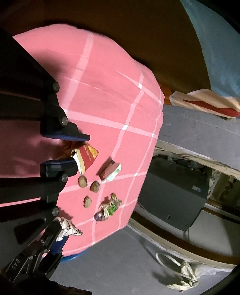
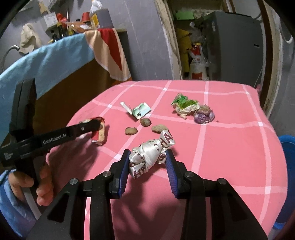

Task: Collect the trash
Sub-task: 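Lift the foil and red wrapper with both tools toward the blue basin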

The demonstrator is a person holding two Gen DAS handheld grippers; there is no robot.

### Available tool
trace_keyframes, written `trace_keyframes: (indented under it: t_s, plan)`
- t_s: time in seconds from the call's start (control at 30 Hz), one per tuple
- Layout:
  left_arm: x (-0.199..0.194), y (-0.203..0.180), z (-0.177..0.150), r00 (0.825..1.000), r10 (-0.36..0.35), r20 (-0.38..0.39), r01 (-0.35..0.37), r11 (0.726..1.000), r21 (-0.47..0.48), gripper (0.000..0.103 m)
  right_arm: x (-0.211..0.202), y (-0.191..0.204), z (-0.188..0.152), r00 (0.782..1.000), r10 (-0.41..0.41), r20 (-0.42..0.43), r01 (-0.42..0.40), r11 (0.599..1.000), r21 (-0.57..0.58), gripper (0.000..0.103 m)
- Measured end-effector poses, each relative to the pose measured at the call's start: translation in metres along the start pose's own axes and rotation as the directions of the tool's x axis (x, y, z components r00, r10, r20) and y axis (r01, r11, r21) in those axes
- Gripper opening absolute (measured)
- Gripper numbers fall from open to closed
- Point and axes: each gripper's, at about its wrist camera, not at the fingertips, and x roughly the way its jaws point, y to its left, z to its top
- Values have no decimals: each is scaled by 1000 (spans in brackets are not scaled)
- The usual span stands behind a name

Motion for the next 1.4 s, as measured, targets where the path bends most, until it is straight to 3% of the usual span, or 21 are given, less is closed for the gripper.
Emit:
trace_keyframes:
  t_s: [0.23,0.4,0.67,0.83,1.07,1.23,1.4]
  plan:
    - [-23,-28,-7,997,-48,64,47,999,6,14,-36,-3,2,993,-18,118,18,1000,6,36]
    - [-44,-60,-3,985,-106,136,101,994,43,14,-77,-11,4,969,-55,241,54,998,12,36]
    - [-73,-125,8,942,-229,244,201,970,134,14,-147,-31,13,900,-124,419,122,992,32,36]
    - [-83,-170,10,911,-297,286,242,947,212,14,-191,-48,11,837,-182,517,184,982,47,36]
    - [-90,-233,1,863,-389,323,292,905,310,14,-235,-75,0,767,-266,584,260,961,95,36]
    - [-90,-272,-11,836,-446,320,327,873,363,14,-253,-94,-13,742,-318,590,302,944,129,36]
    - [-78,-303,-16,828,-475,298,348,851,392,15,-266,-115,-28,727,-366,581,329,928,174,36]
